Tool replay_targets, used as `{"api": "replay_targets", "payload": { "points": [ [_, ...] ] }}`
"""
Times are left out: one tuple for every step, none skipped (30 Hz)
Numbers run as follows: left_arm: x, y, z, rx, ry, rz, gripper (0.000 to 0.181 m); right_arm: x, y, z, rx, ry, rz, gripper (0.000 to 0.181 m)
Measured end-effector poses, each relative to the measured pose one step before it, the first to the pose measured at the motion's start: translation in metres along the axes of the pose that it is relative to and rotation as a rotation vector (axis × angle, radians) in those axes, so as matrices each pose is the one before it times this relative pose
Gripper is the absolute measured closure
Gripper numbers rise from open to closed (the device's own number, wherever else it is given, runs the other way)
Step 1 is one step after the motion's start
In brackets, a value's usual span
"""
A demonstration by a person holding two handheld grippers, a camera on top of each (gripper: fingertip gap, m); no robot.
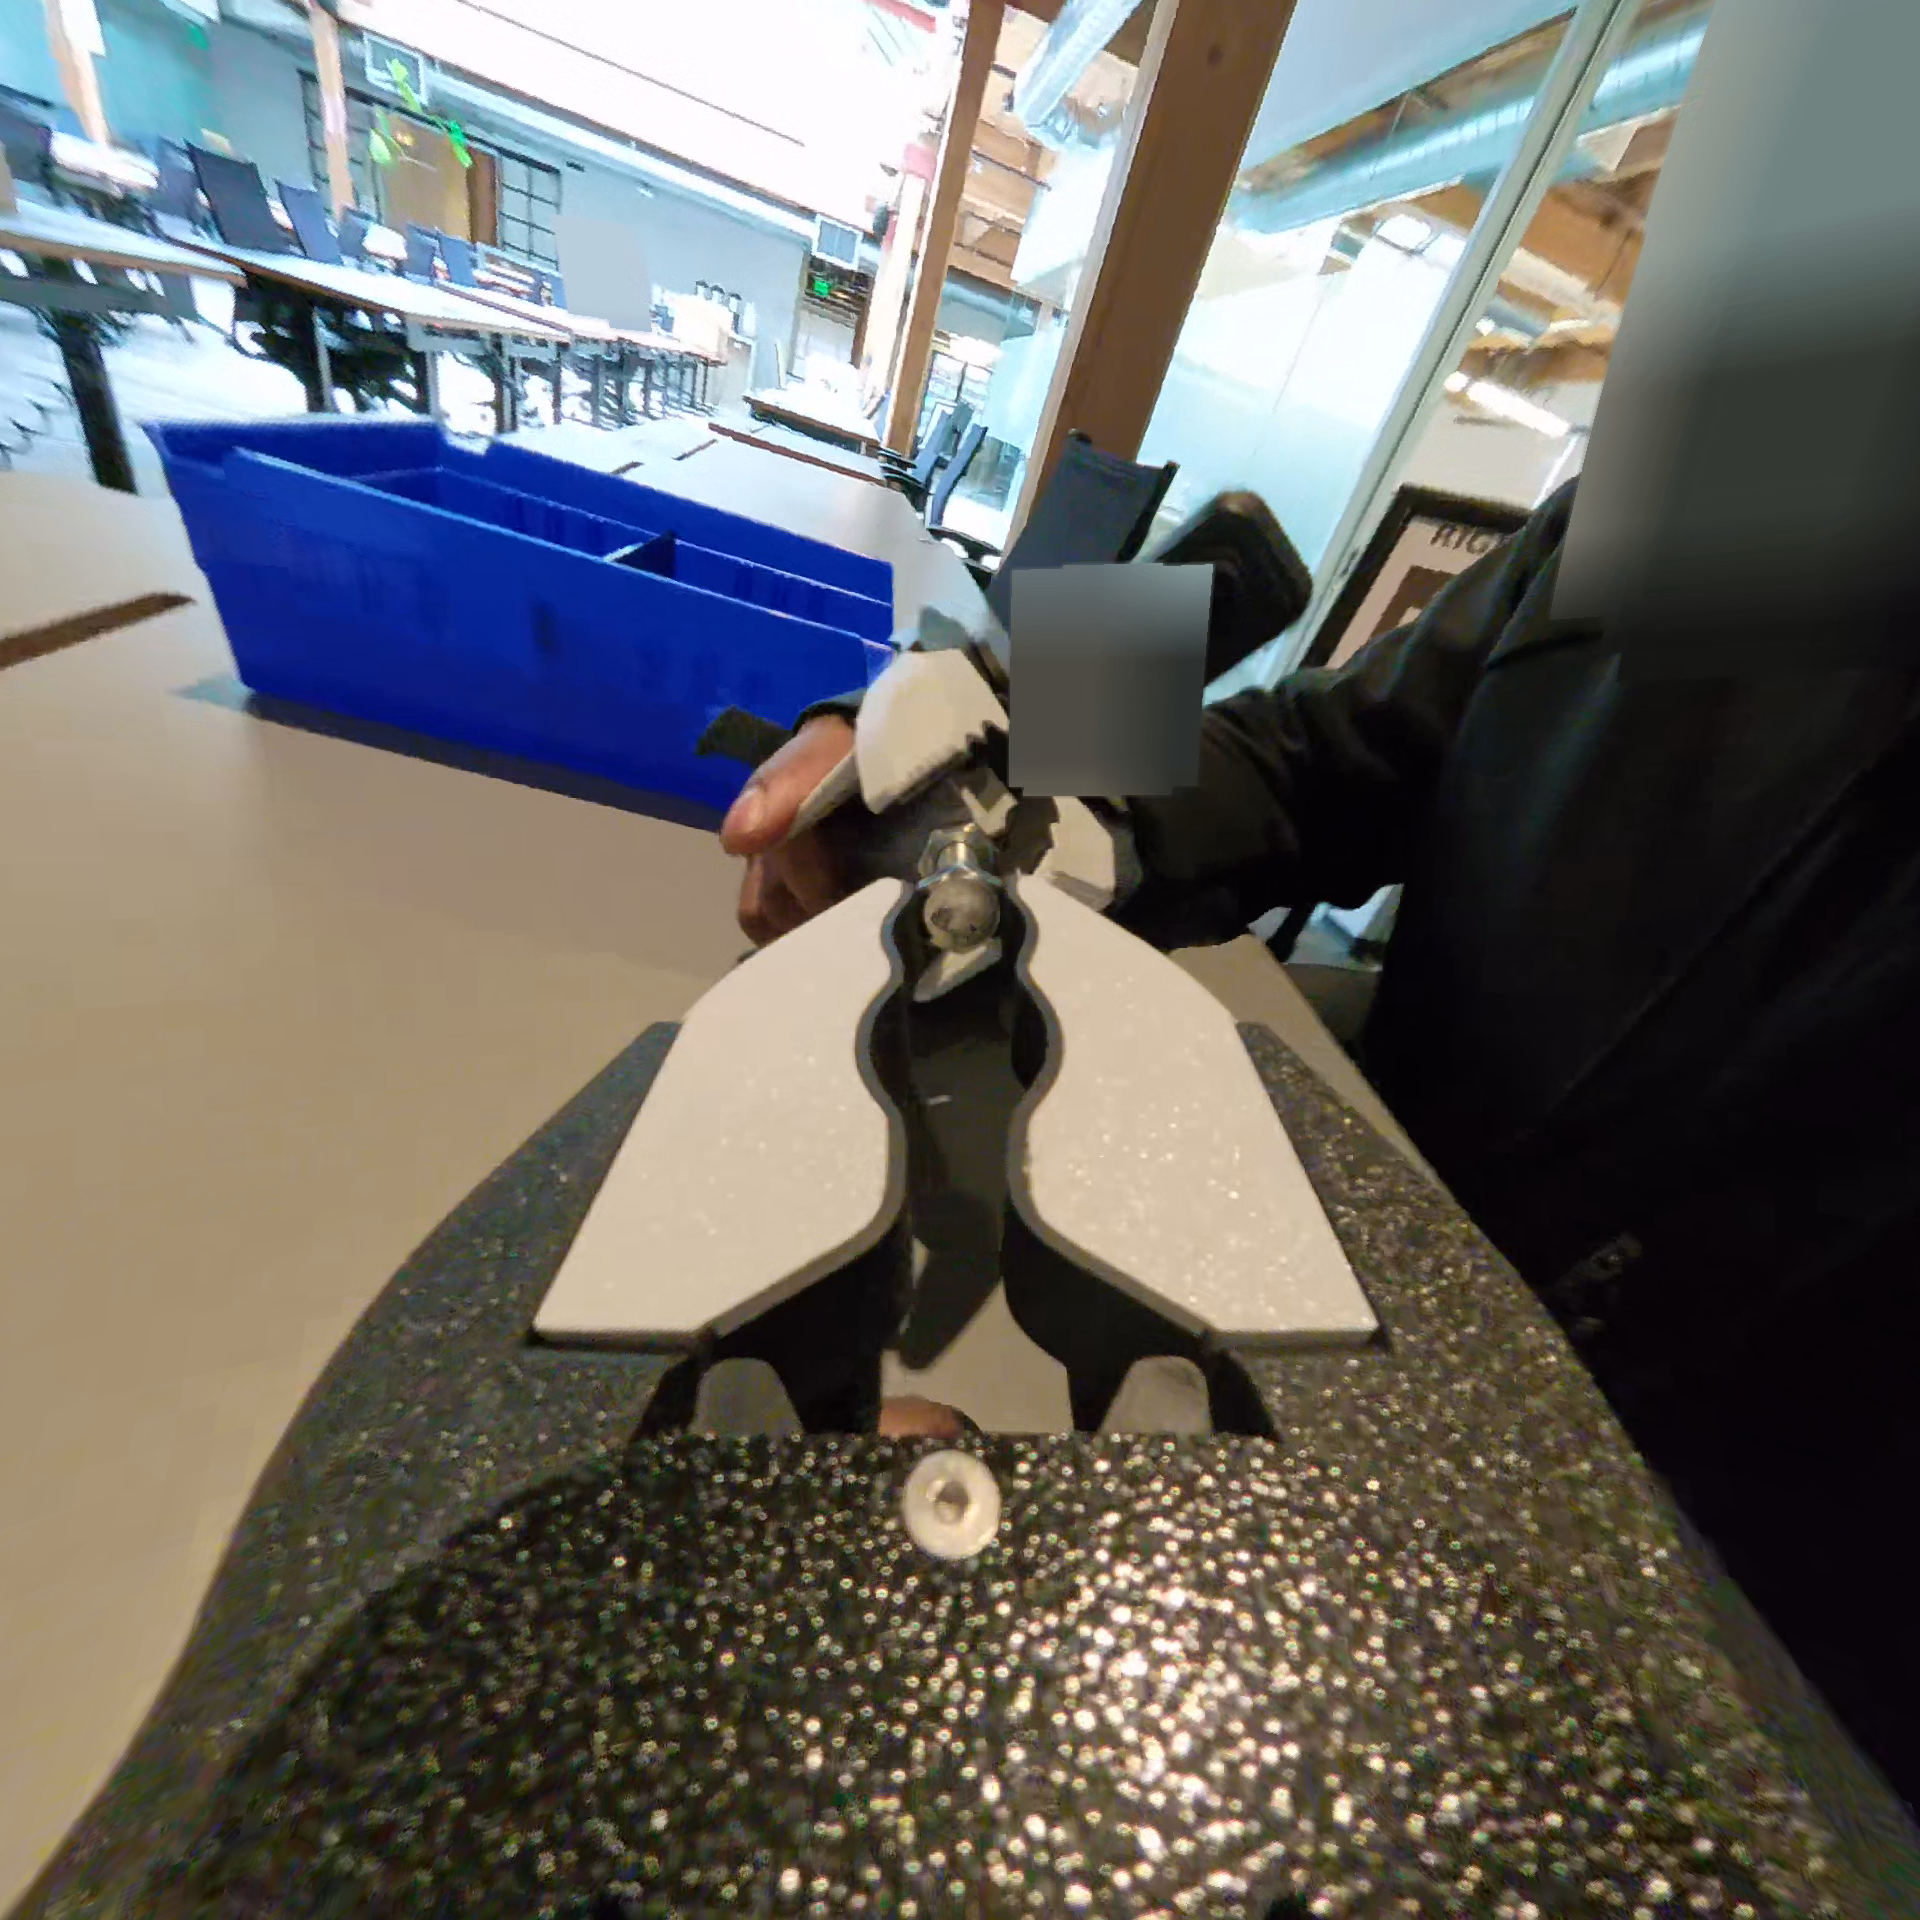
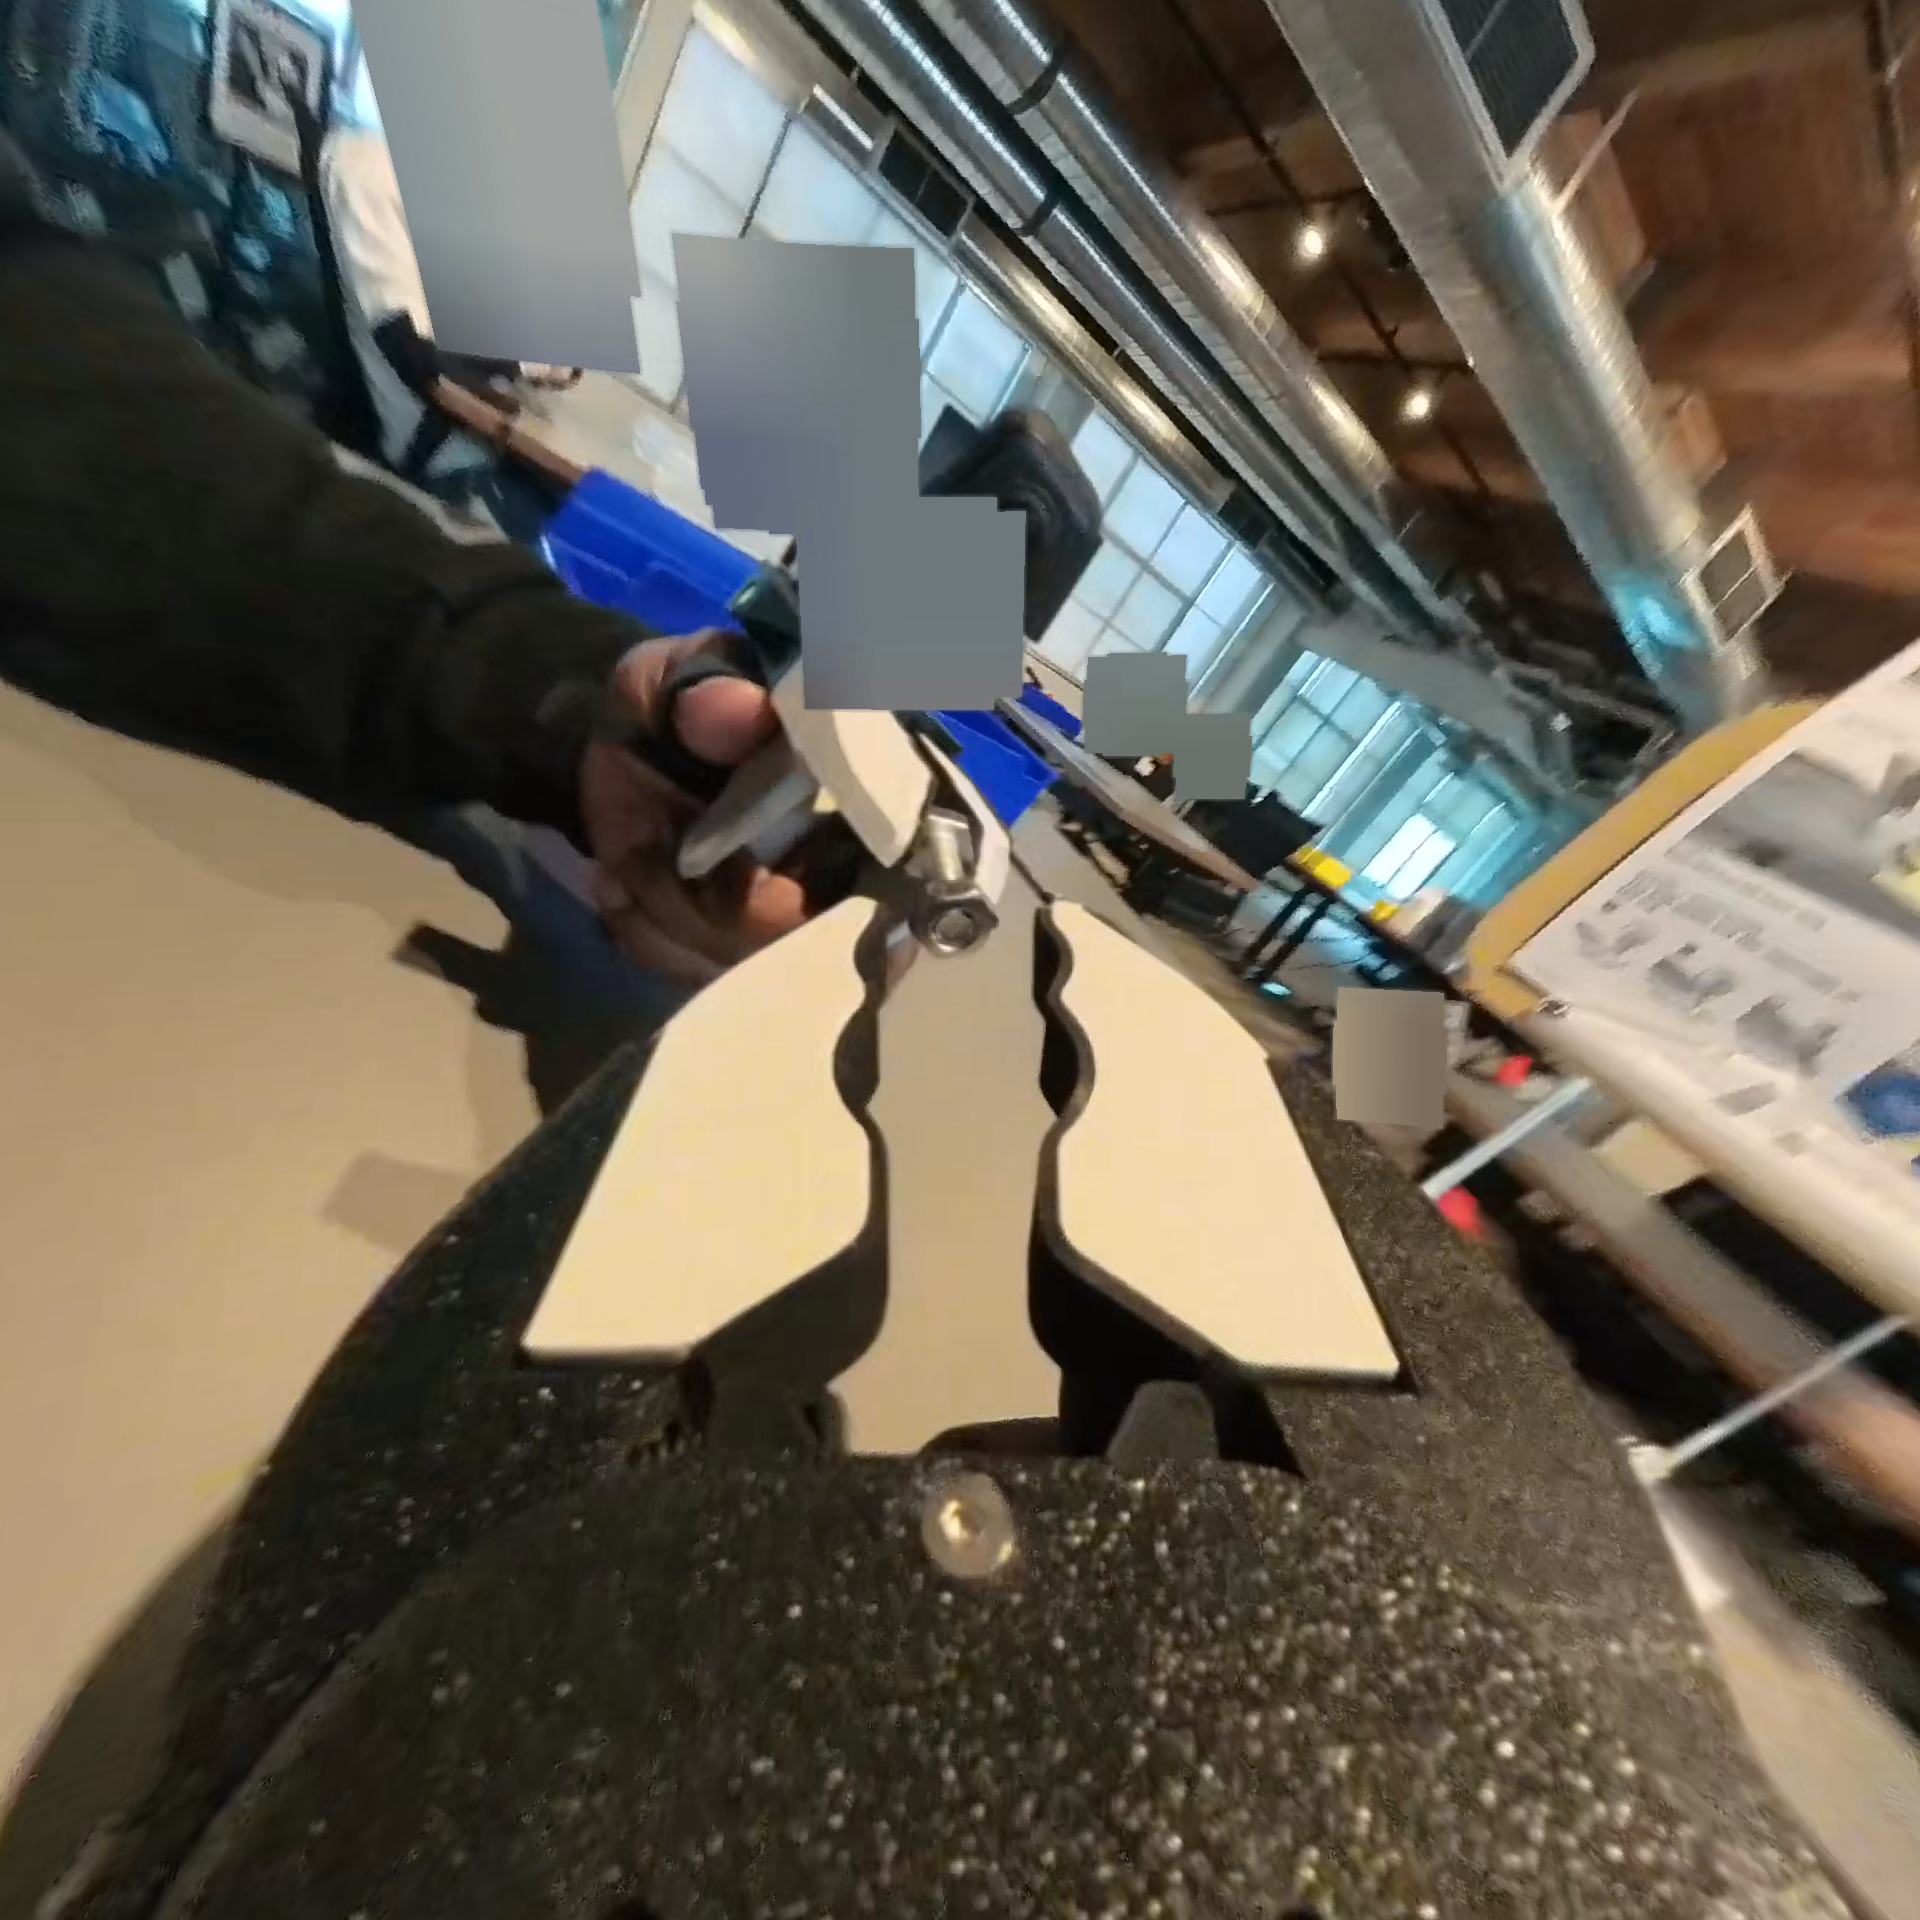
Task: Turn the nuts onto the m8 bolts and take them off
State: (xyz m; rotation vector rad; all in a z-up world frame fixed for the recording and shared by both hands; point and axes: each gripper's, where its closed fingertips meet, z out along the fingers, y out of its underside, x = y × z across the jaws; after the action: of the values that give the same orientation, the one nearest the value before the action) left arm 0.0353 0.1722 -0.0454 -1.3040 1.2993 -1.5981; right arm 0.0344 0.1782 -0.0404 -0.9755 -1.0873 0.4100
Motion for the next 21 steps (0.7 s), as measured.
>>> {"api": "replay_targets", "payload": {
  "points": [
    [-0.00032,-0.00151,-0.00034,0.0007,-0.0191,0.0444,0.167,0.00083,-0.0002,-0.00004,0.0082,-0.0102,0.0713,0.152],
    [-0.00113,-0.00181,-0.00044,0.0035,-0.0246,0.0458,0.167,0.00019,-0.00019,0.00025,0.0064,-0.0163,0.0735,0.15],
    [-0.0009,-0.00164,-0.00048,0.0039,-0.0207,0.0431,0.167,-0.00022,-0.00034,0.00024,0.0064,-0.0191,0.0739,0.149],
    [-0.00032,-0.00189,-0.0005,0.0077,-0.0145,0.0365,0.167,-0.00025,-0.00016,0.00041,0.0049,-0.0195,0.0759,0.15],
    [-0.00044,-0.00111,-0.00057,0.0047,-0.0122,0.0316,0.167,0.00002,0.00034,0.00066,0.0007,-0.0184,0.0755,0.15],
    [-0.0008,-0.00039,-0.00046,0.0011,-0.0124,0.0274,0.167,0.0002,0.00067,0.00076,-0.003,-0.0178,0.0698,0.151],
    [-0.00104,0.0005,-0.00051,-0.0042,-0.0109,0.0207,0.167,0.00023,0.00053,0.00036,-0.0038,-0.0158,0.0587,0.153],
    [-0.00119,0.00157,-0.00028,-0.0105,-0.0096,0.0149,0.167,0.00059,-0.00028,0.00002,0.001,-0.0113,0.0485,0.155],
    [-0.00119,0.00226,-0.00028,-0.0153,-0.0082,0.0127,0.167,0.00068,-0.00084,-0.0003,0.0036,-0.0094,0.0456,0.157],
    [-0.00087,0.00211,-0.00007,-0.0143,-0.0075,0.0135,0.167,0.00062,-0.0006,-0.00015,0.0003,-0.0112,0.0478,0.158],
    [-0.00032,0.00116,0.00001,-0.0078,-0.0048,0.0131,0.168,0.00026,-0.00033,-0.00002,-0.0007,-0.015,0.0501,0.158],
    [0.00052,0.00054,0.00016,-0.0038,0.0011,0.008,0.168,-0.00019,-0.00009,-0.00011,0.0004,-0.0184,0.0508,0.158],
    [0.00101,0.00014,0.00031,-0.0015,0.004,0.0051,0.167,-0.00046,0.00053,0.00004,-0.0016,-0.0206,0.0495,0.158],
    [0.0011,0.00016,0.00051,-0.0002,0.0043,0.0042,0.167,-0.00054,0.00102,0.00003,-0.0036,-0.0212,0.0455,0.158],
    [0.001,0.00024,0.00042,-0.0017,0.0032,0.005,0.167,-0.00023,0.00098,0.00006,-0.0036,-0.0168,0.0392,0.158],
    [0.00116,0.00038,0.00045,-0.0028,0.0041,0.0056,0.167,0.0001,0.00077,0.00001,-0.0024,-0.0125,0.0317,0.158],
    [0.00144,0.00053,0.00053,-0.004,0.0069,0.0036,0.167,-0.0003,0.00055,0.00011,-0.0023,-0.0113,0.0253,0.158],
    [0.00149,0.00086,0.00058,-0.0059,0.008,0.0015,0.167,-0.0004,0.00048,0.00021,-0.0027,-0.0084,0.0181,0.159],
    [0.00143,0.00093,0.00061,-0.0057,0.0071,0.0007,0.167,0.00005,0.00025,0.00014,-0.0025,-0.0018,0.0052,0.162],
    [0.00043,0.00103,0.00054,-0.0054,0.0018,-0.0031,0.167,-0.00079,0.00001,0.00007,-0.0003,-0.0021,-0.0126,0.166],
    [0.00072,0.00027,0.00008,-0.0001,0.0089,-0.0124,0.167,-0.00115,-0.00004,-0.00012,-0.0005,0.0007,-0.0289,0.166]
  ]
}}
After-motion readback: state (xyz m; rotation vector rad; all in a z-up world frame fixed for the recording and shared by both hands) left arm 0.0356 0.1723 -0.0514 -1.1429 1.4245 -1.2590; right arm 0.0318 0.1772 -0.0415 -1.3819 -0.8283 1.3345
